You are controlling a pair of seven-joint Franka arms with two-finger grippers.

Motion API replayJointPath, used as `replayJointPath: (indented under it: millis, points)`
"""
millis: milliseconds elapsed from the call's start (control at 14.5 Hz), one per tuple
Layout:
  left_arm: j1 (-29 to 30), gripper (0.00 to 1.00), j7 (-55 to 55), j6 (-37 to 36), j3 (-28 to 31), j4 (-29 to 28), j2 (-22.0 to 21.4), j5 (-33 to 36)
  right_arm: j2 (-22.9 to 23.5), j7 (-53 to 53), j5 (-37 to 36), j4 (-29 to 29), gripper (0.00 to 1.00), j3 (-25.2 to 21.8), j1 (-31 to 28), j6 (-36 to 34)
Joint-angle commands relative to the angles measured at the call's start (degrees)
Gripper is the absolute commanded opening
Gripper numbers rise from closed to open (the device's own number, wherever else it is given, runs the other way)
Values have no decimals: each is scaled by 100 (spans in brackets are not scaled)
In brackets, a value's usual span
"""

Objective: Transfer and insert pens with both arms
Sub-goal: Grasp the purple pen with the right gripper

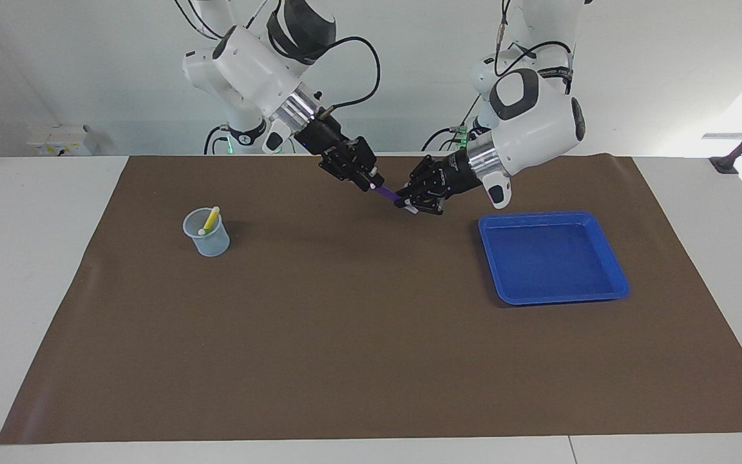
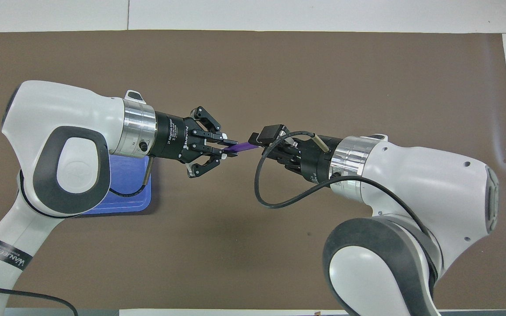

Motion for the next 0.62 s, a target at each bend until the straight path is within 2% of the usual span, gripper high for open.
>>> replayJointPath:
  millis: [0, 69, 344, 551]
  points:
    - [-7, 0, -40, 101, 16, -148, -187, -162, -3, -187, 110, -23, 45, 42, -1, 100]
    - [2, 0, -40, 101, 16, -157, -187, -162, 5, -187, 110, -15, 42, 42, -1, 109]
    - [-7, 0, -40, 101, 25, -148, -187, -162, 23, -187, 110, 3, 41, 42, 8, 249]
    - [-24, 0, -40, 101, 16, -140, -187, -153, 41, -196, 110, 3, 34, 42, 17, 250]
